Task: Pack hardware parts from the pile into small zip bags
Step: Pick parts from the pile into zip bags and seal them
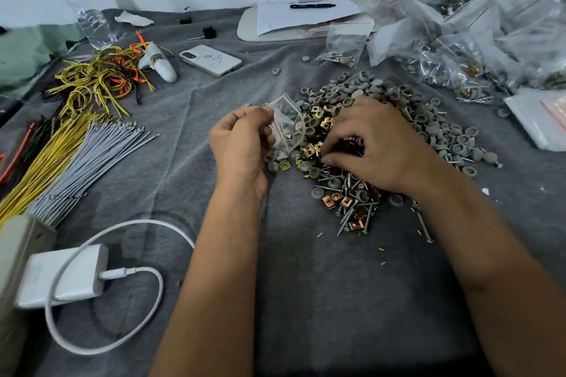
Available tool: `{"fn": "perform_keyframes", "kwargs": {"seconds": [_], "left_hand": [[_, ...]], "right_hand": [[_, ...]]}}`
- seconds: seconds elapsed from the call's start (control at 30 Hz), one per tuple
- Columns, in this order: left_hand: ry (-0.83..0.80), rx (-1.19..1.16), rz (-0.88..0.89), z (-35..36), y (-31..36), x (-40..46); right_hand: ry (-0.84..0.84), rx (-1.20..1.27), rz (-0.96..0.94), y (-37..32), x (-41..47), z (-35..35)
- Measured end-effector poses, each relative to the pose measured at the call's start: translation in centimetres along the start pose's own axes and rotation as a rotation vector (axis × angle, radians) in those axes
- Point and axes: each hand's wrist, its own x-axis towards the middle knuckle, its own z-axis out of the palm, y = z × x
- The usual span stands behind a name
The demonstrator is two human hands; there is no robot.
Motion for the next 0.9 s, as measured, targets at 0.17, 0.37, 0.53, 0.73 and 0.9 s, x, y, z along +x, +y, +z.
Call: {"fn": "perform_keyframes", "kwargs": {"seconds": [0.17, 0.37, 0.53, 0.73, 0.9], "left_hand": [[-0.008, 0.012, 0.000, -0.04, 0.04, -0.05], [-0.033, 0.060, 0.006, -0.16, 0.00, -0.29], [-0.037, 0.099, 0.018, 0.01, -0.17, -0.14], [-0.042, 0.118, 0.032, 0.03, -0.28, -0.09], [-0.052, 0.137, 0.032, 0.24, -0.32, -0.21]], "right_hand": [[-0.162, -0.133, 0.080, -0.10, -0.07, -0.25], [-0.247, -0.198, 0.045, -0.62, 0.34, 0.33], [-0.164, -0.055, -0.004, -0.31, 0.04, 0.41], [0.132, 0.198, -0.014, -0.19, 0.10, 0.49], [0.423, 0.411, 0.005, -0.68, 0.03, 0.44]]}}
